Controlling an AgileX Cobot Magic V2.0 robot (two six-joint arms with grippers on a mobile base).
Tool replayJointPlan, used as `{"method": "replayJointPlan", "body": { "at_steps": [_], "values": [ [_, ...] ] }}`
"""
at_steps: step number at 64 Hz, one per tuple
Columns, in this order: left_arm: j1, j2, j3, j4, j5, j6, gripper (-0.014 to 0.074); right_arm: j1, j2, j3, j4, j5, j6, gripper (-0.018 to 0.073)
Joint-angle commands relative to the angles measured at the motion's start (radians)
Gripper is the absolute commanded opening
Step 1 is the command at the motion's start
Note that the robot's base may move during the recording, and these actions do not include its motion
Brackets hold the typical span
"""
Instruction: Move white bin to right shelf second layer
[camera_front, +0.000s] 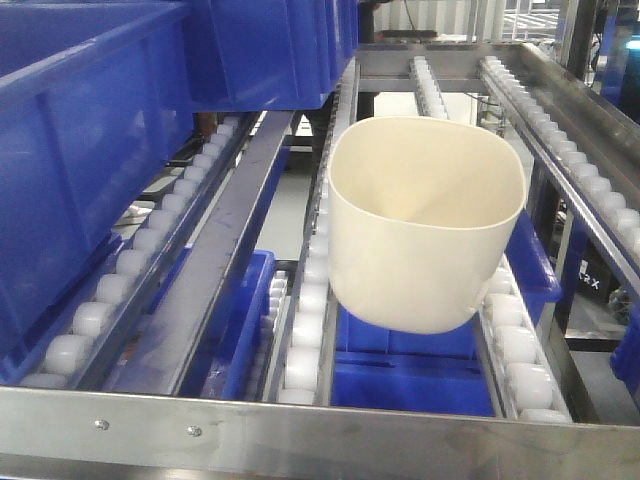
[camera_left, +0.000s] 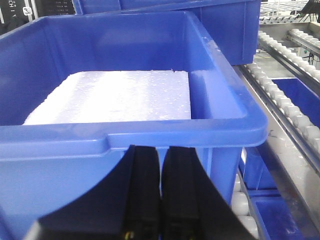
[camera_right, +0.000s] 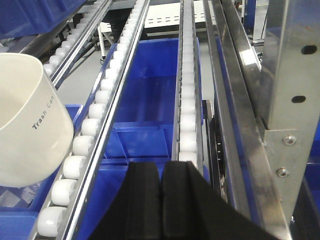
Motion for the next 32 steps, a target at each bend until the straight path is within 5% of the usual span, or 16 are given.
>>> {"method": "replayJointPlan", "body": {
  "at_steps": [1, 32],
  "values": [
    [-0.004, -0.014, 0.037, -0.005, -0.084, -0.004, 0.0085, -0.008, -0.018, -0.015, -0.014, -0.101, -0.003, 0.0033],
    [-0.004, -0.014, 0.037, -0.005, -0.084, -0.004, 0.0085, -0.008, -0.019, -0.015, -0.014, -0.102, -0.003, 0.0033]
  ]
}}
